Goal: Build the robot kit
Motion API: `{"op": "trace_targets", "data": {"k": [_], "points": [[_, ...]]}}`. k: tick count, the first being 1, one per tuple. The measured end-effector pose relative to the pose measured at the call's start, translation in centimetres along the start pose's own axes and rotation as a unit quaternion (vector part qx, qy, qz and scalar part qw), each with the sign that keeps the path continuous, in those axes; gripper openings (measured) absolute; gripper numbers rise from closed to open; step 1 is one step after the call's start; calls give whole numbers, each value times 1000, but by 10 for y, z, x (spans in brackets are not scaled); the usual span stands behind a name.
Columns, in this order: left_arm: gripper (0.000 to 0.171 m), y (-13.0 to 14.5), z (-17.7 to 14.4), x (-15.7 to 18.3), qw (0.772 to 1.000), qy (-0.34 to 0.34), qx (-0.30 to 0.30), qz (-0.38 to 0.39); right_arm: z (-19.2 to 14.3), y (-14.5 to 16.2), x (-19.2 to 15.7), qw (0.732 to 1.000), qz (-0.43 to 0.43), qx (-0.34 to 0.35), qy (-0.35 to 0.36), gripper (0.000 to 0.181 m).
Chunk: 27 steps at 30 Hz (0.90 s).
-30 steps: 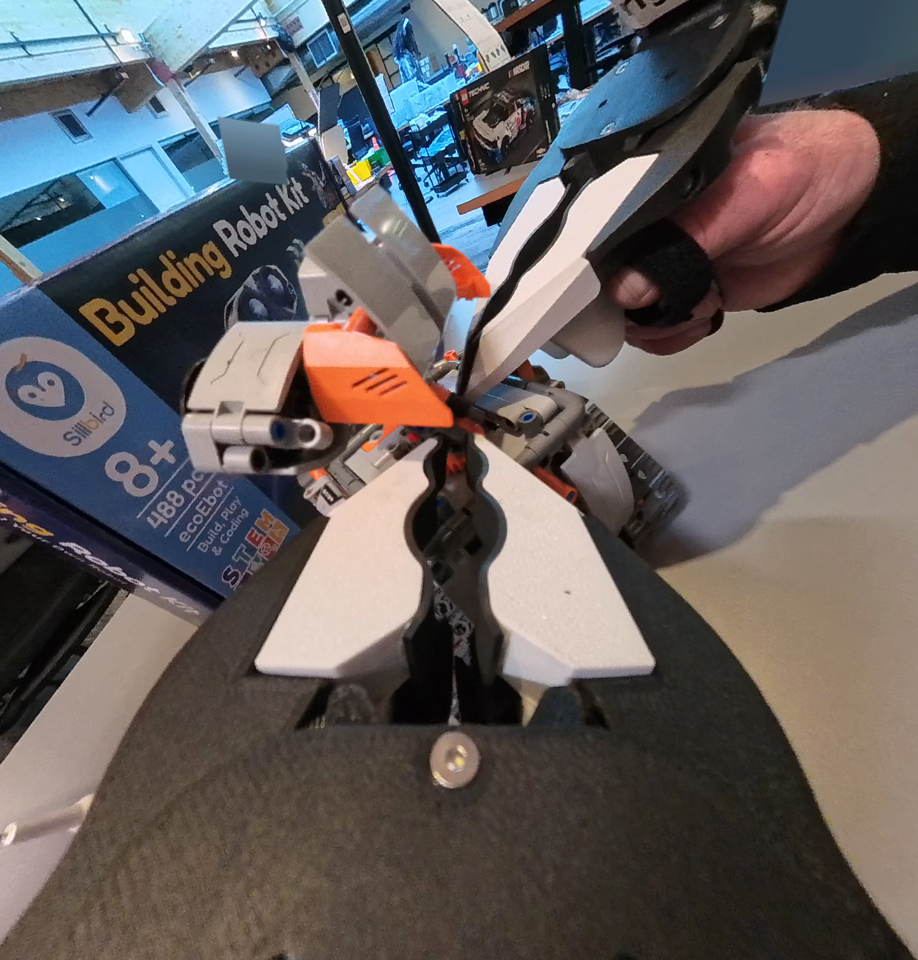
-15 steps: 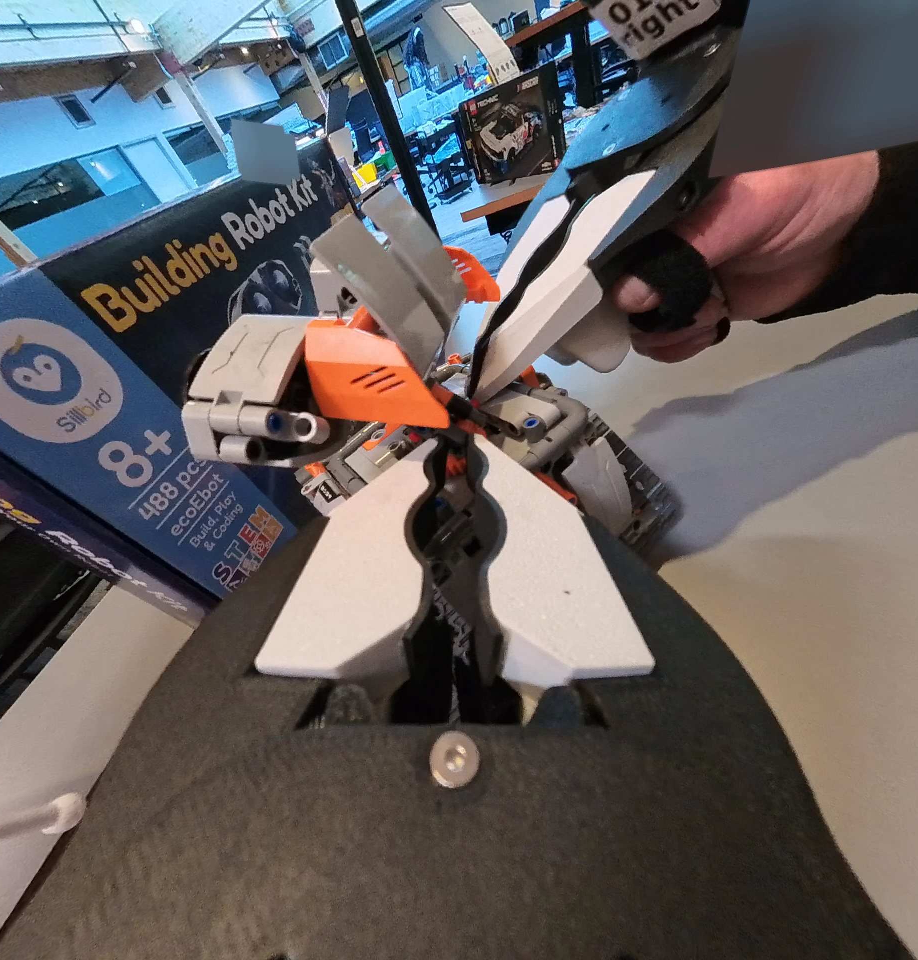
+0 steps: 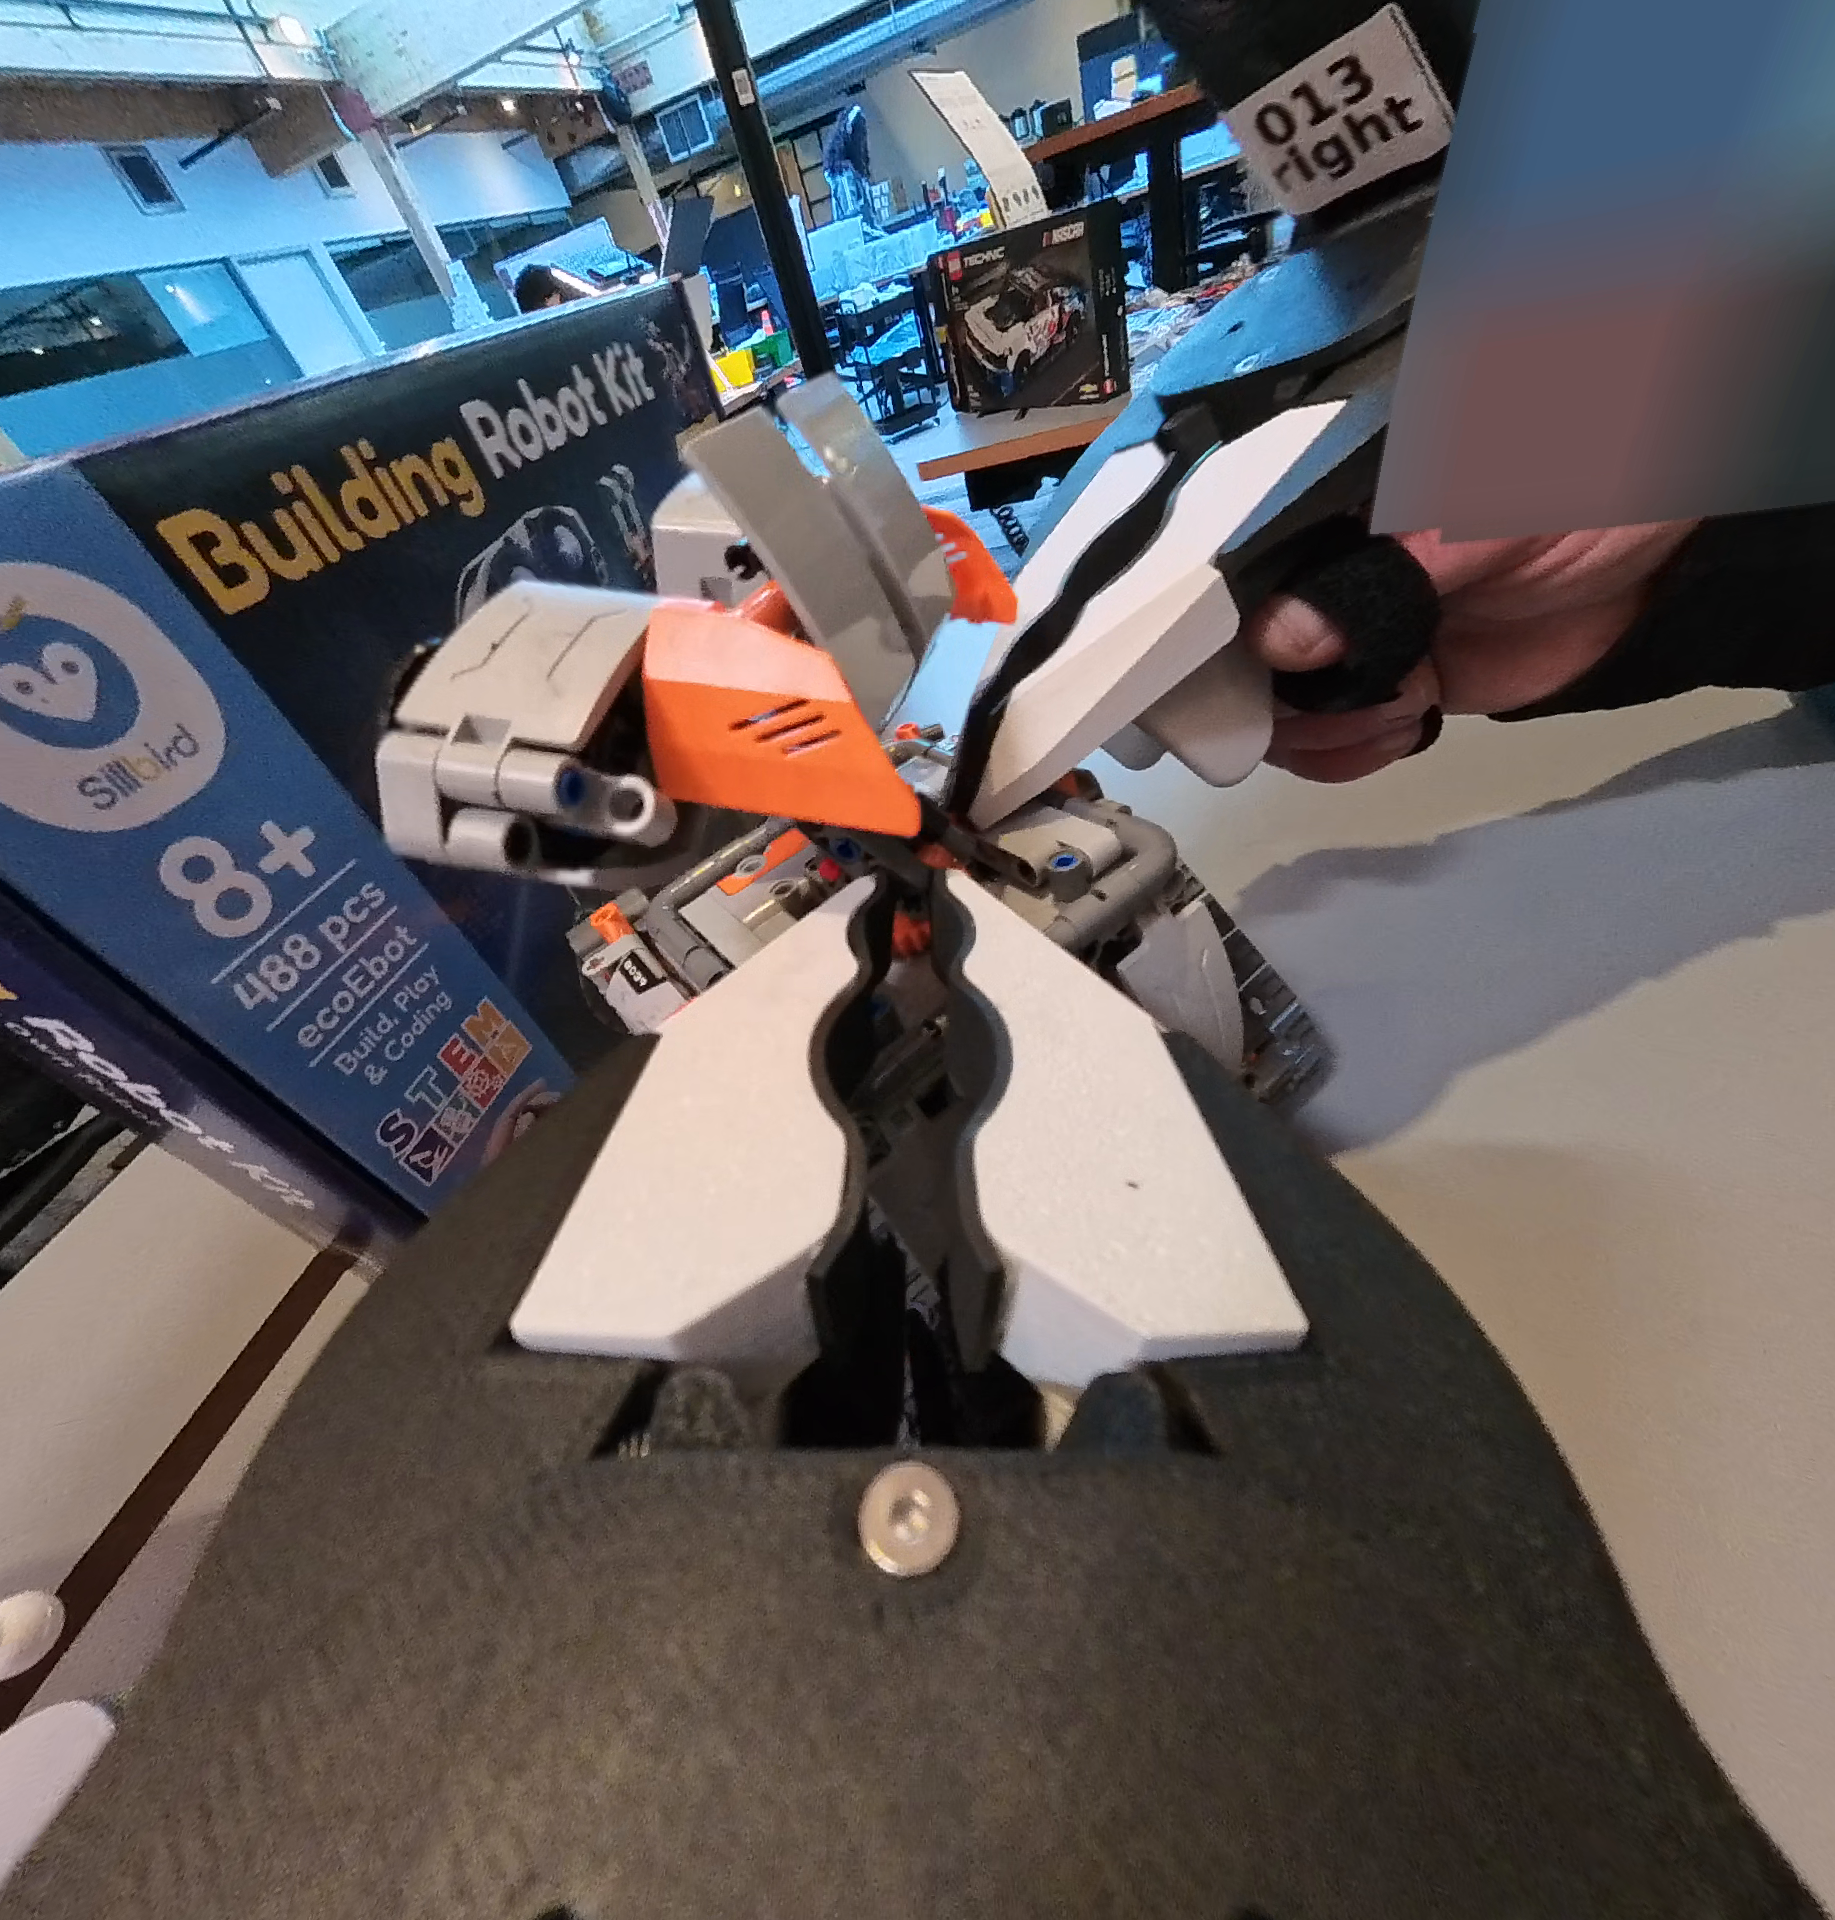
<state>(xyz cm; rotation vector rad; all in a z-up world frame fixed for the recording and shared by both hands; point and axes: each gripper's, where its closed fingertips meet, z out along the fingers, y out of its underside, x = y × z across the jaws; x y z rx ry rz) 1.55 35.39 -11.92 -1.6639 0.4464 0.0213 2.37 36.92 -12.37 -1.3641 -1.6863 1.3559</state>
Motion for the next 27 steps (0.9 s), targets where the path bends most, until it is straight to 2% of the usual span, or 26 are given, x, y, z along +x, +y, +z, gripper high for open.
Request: {"op": "trace_targets", "data": {"k": [8, 14, 27], "points": [[5, 1, 0, 0, 1000, -1, 4, -5, 1, -1, 0, 999, -19, 5, 44, 10], [5, 1, 0, 0, 1000, -2, 6, -10, 3, 0, -4, 999, 0, 4, 40, 14], [5, 2, -1, -3, 999, -15, 18, -27, 5, 0, -7, 999, 22, 27, 35, 3]]}}
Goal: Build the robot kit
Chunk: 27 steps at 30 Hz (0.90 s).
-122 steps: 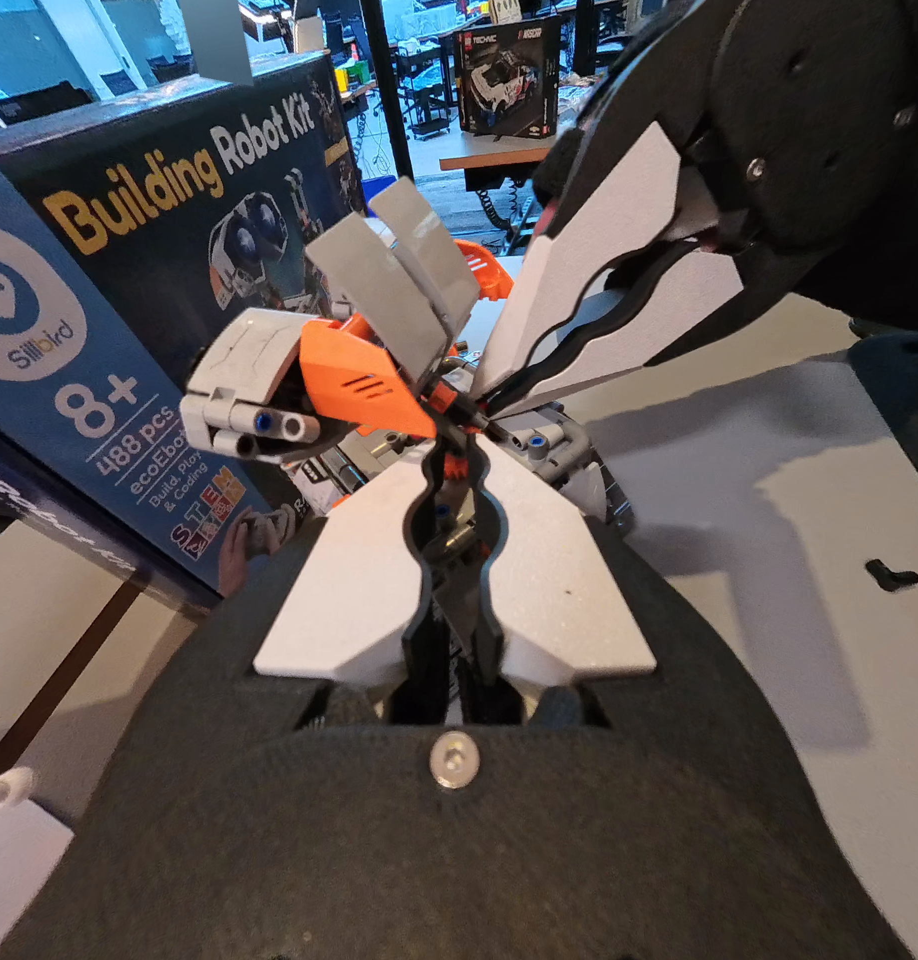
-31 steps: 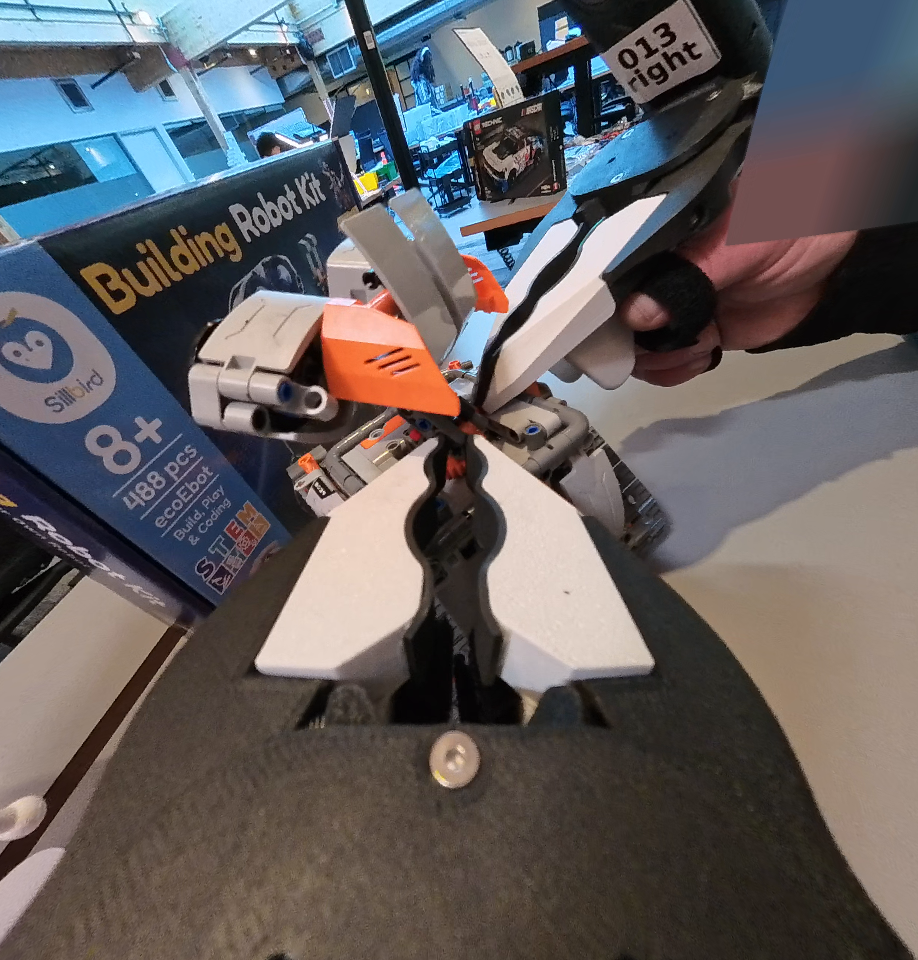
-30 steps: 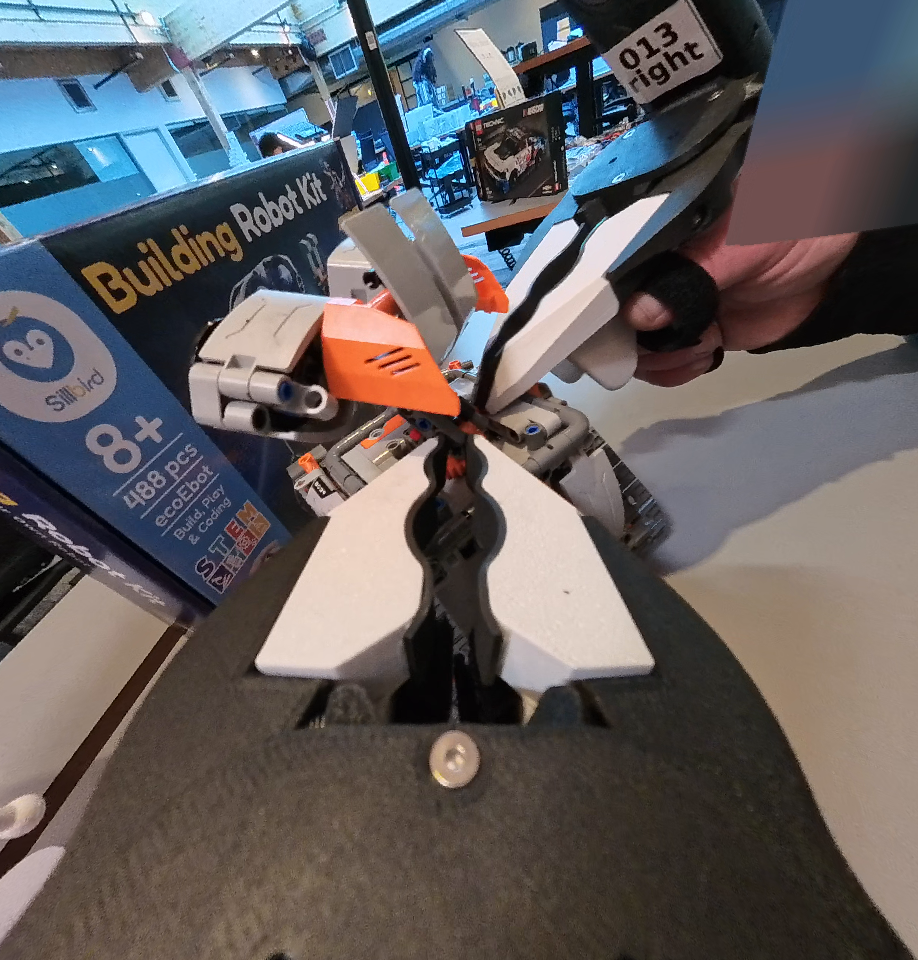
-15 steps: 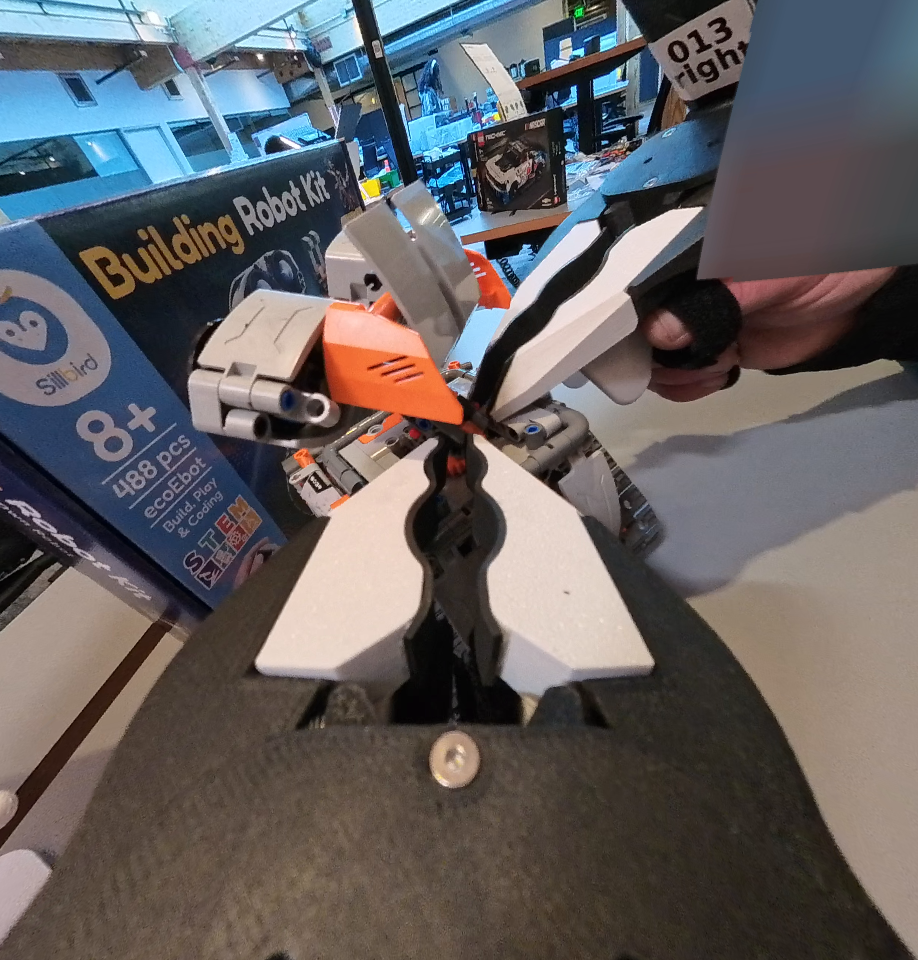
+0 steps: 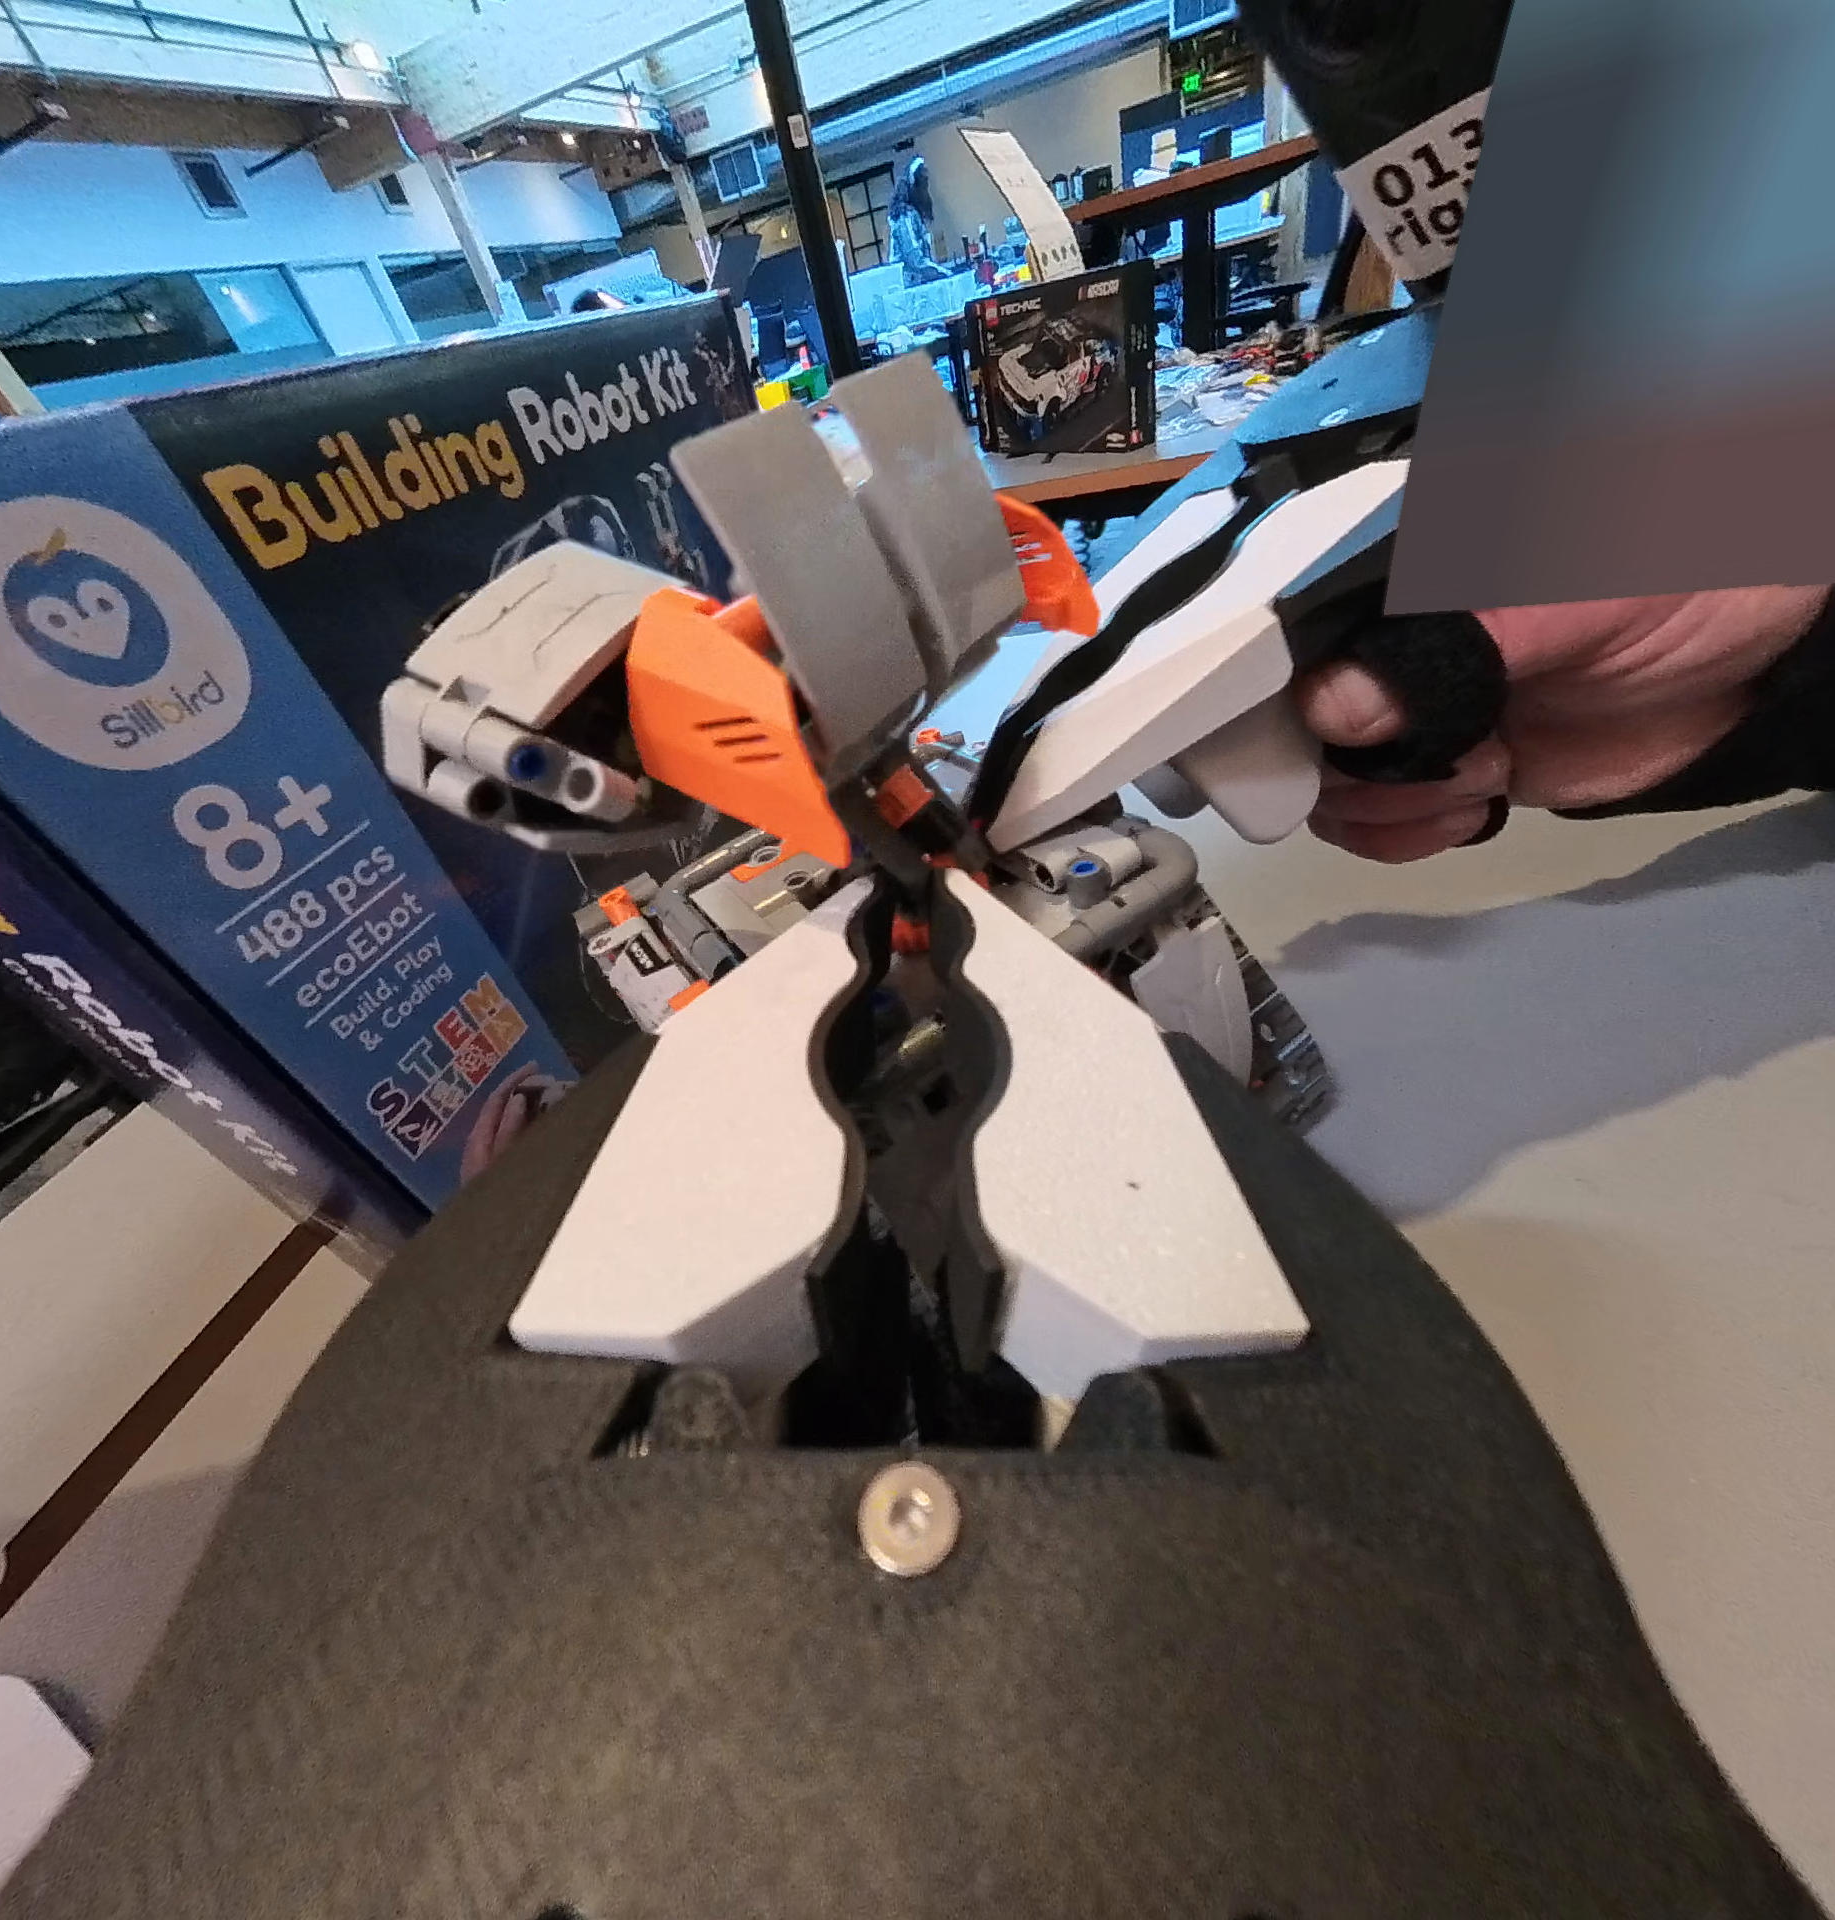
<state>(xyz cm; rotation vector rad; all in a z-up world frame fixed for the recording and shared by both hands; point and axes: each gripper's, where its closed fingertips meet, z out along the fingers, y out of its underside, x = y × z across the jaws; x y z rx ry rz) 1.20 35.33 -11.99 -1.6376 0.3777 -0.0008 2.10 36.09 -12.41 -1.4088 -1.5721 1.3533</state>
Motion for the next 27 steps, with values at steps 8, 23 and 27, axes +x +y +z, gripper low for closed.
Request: {"op": "trace_targets", "data": {"k": [8, 23, 27], "points": [[3, -1, 1, -4, 1000, -18, 9, -13, 3, 1, -6, 1000, -15, 6, 0, 2], [0, 0, 6, -2, 1000, -11, 9, -17, -8, 0, -3, 997, -75, -6, -30, 2], [0, 4, 7, -1, 1000, -6, 3, -23, -12, 2, -3, 995, -78, -18, -52, 1]]}}
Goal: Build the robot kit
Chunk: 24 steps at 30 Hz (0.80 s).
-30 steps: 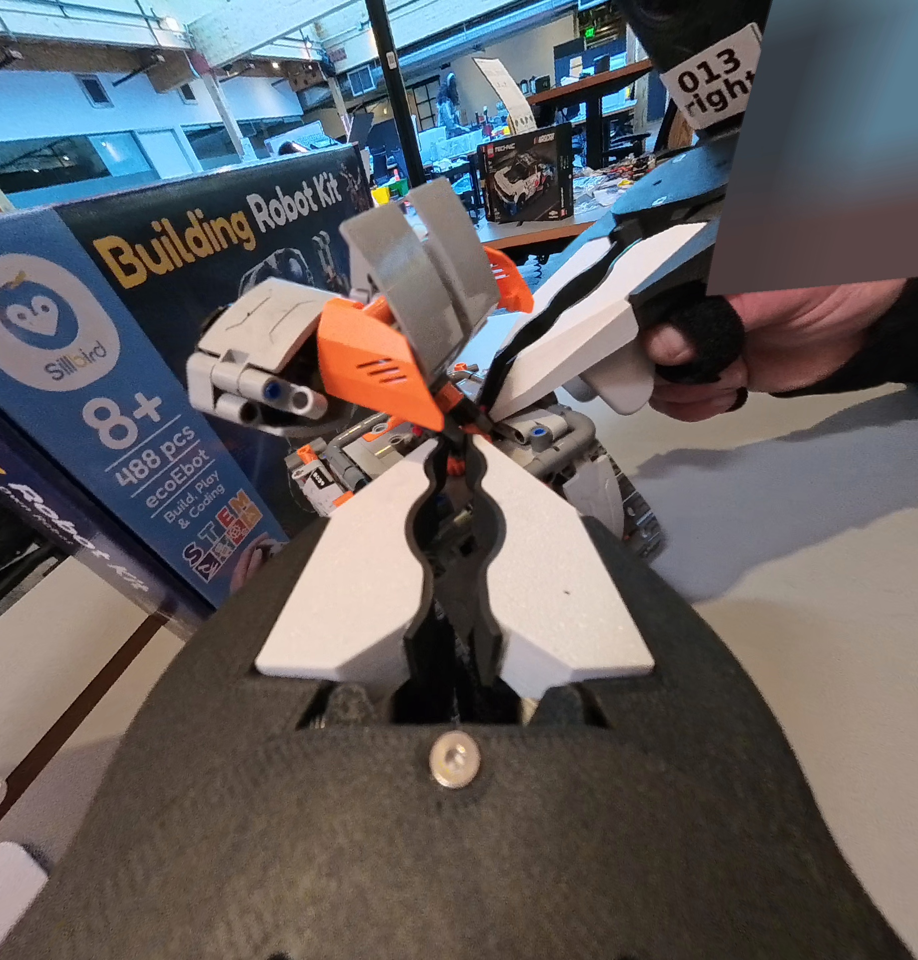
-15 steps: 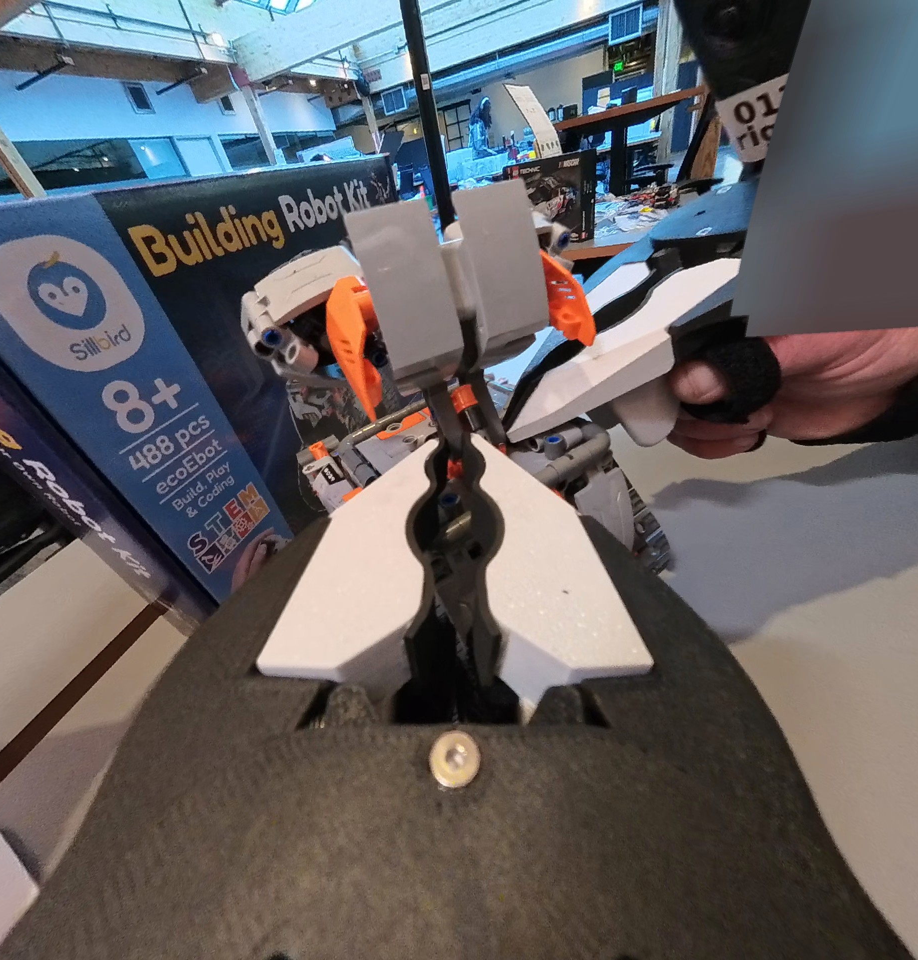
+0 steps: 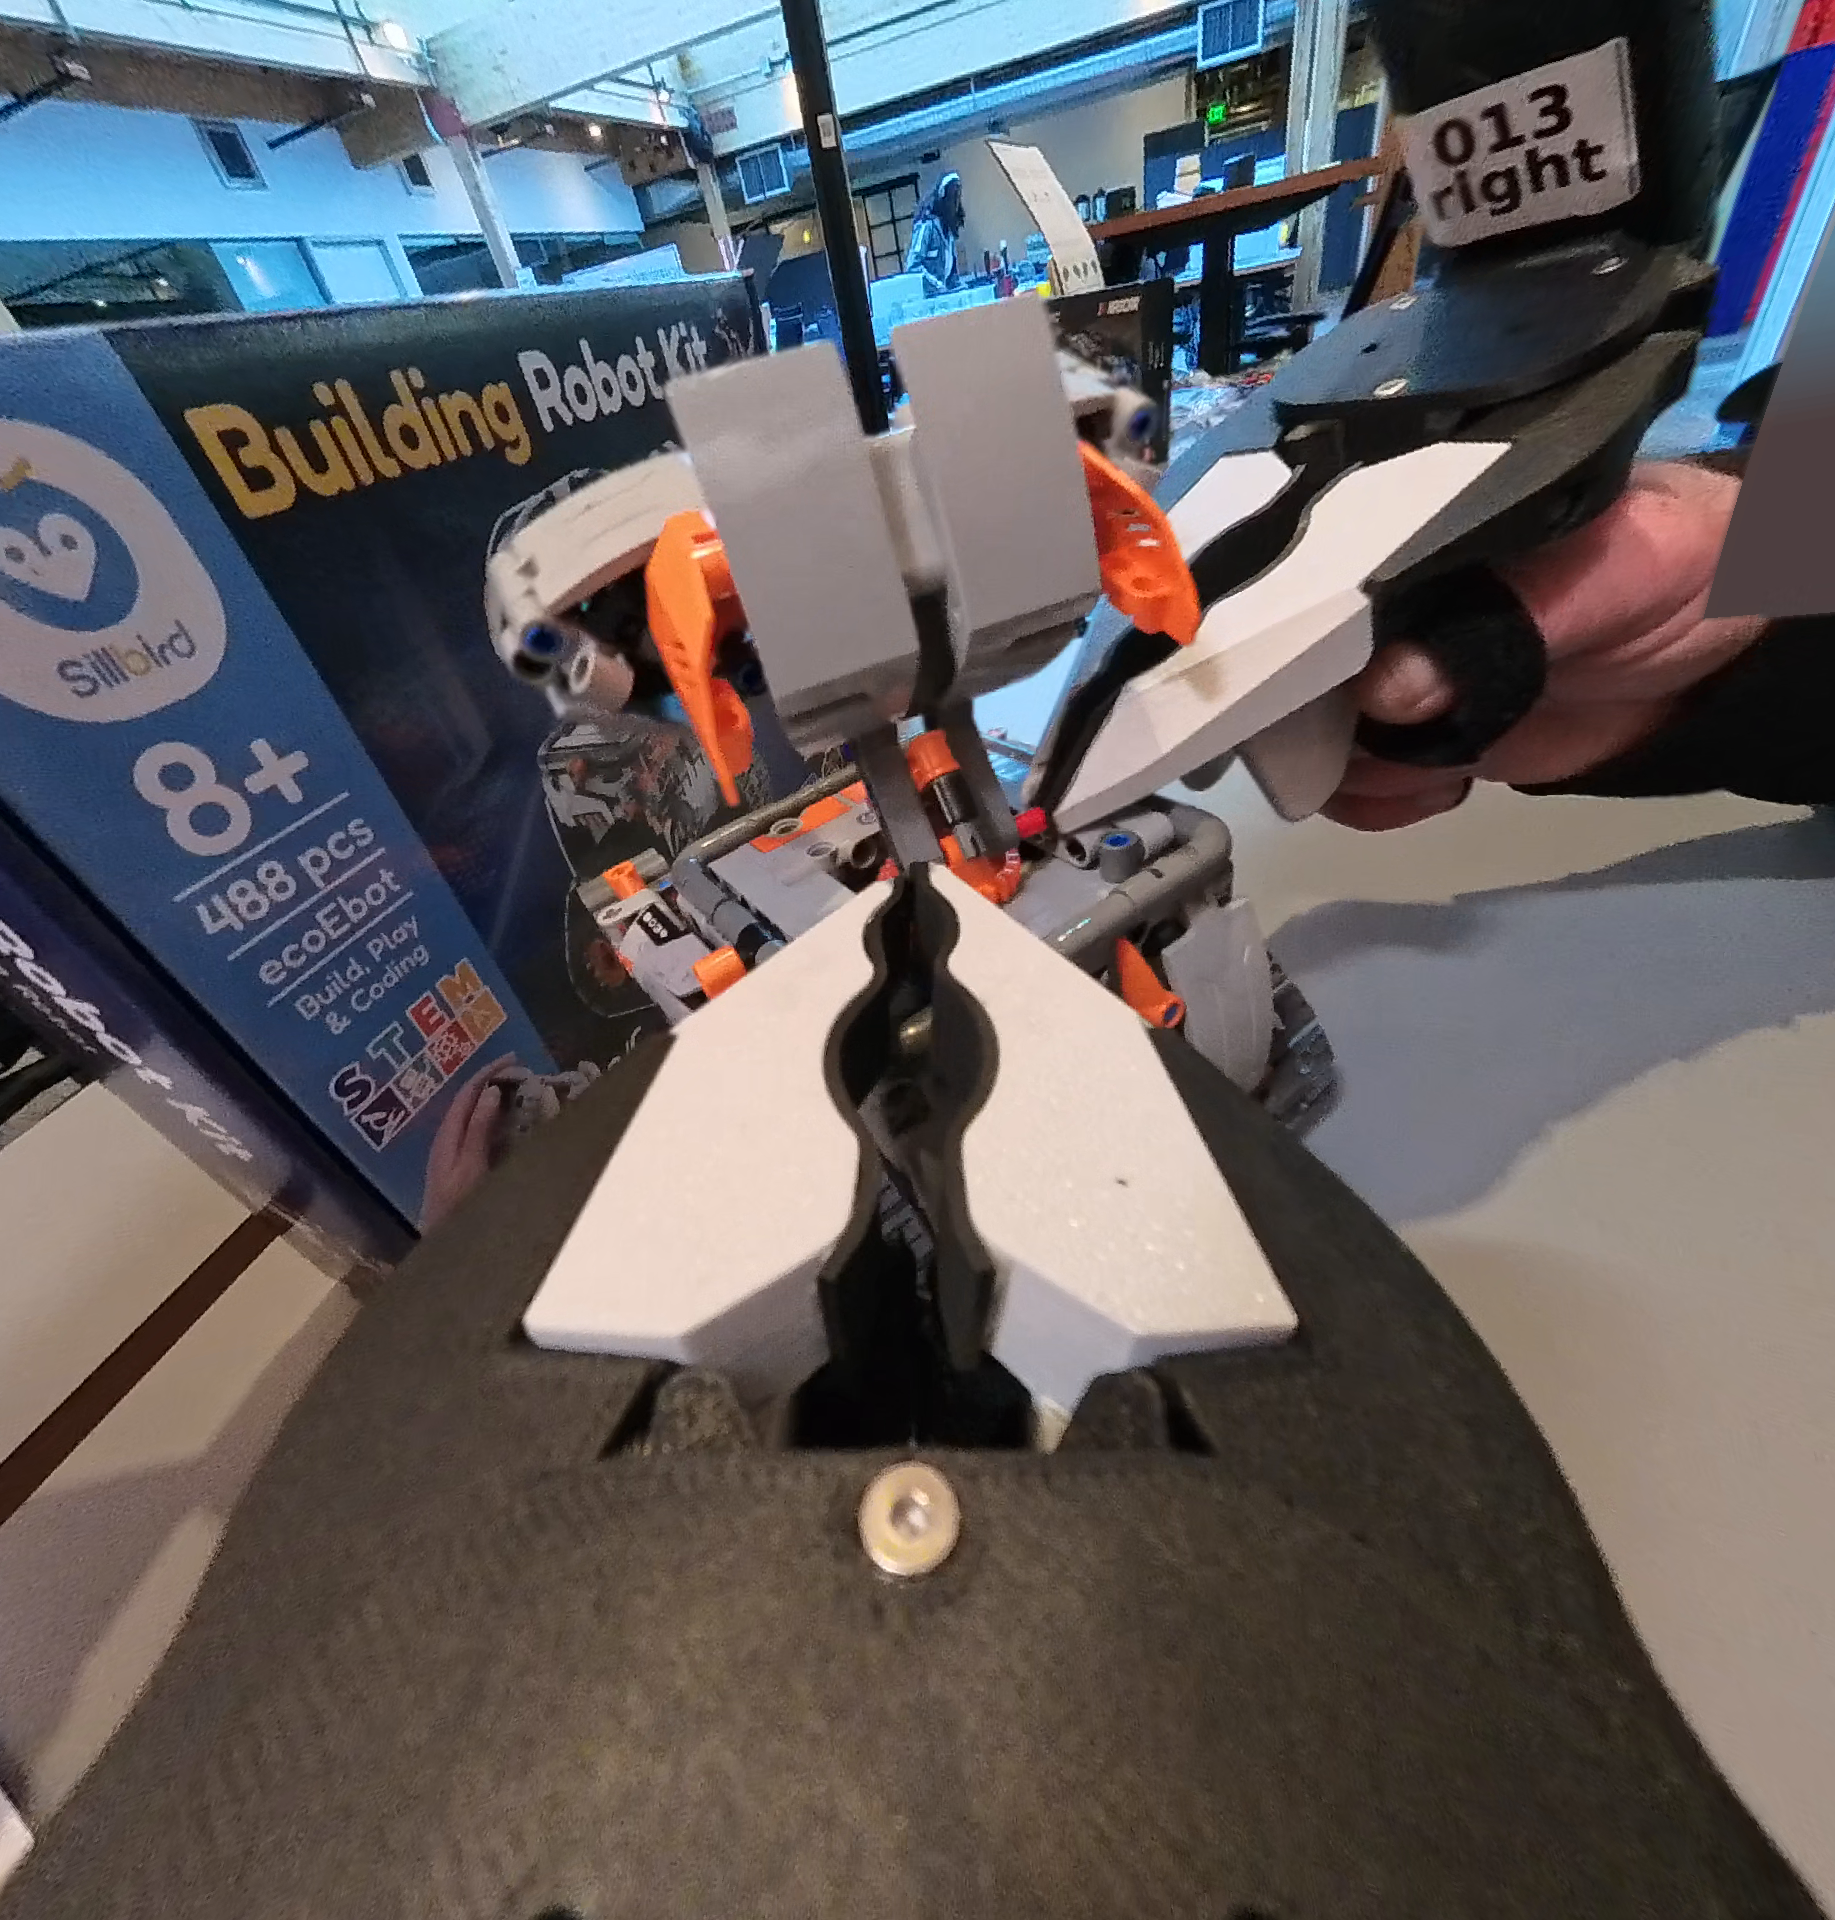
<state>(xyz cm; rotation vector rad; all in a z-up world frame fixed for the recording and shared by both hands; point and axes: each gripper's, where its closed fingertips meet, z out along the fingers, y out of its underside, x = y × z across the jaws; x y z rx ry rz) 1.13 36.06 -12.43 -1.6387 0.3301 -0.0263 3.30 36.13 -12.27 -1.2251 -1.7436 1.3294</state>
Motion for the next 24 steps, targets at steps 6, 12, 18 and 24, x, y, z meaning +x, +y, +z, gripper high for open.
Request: {"op": "trace_targets", "data": {"k": [6, 12, 18, 24], "points": [[0, 0, 2, 0, 1000, 2, 1, -2, -2, 1, 2, 1000, 13, 7, -7, 0], [0, 0, 3, 1, 1000, 6, -1, 0, -1, 1, 1, 1000, 13, 8, -5, 0], [0, -1, 2, 0, 1000, 10, -4, 7, -1, 1, 1, 1000, 13, 8, 0, 0], [0, -2, 1, -1, 1000, 23, -4, 6, 0, 1, 1, 1000, 15, 8, 0, 0]]}}
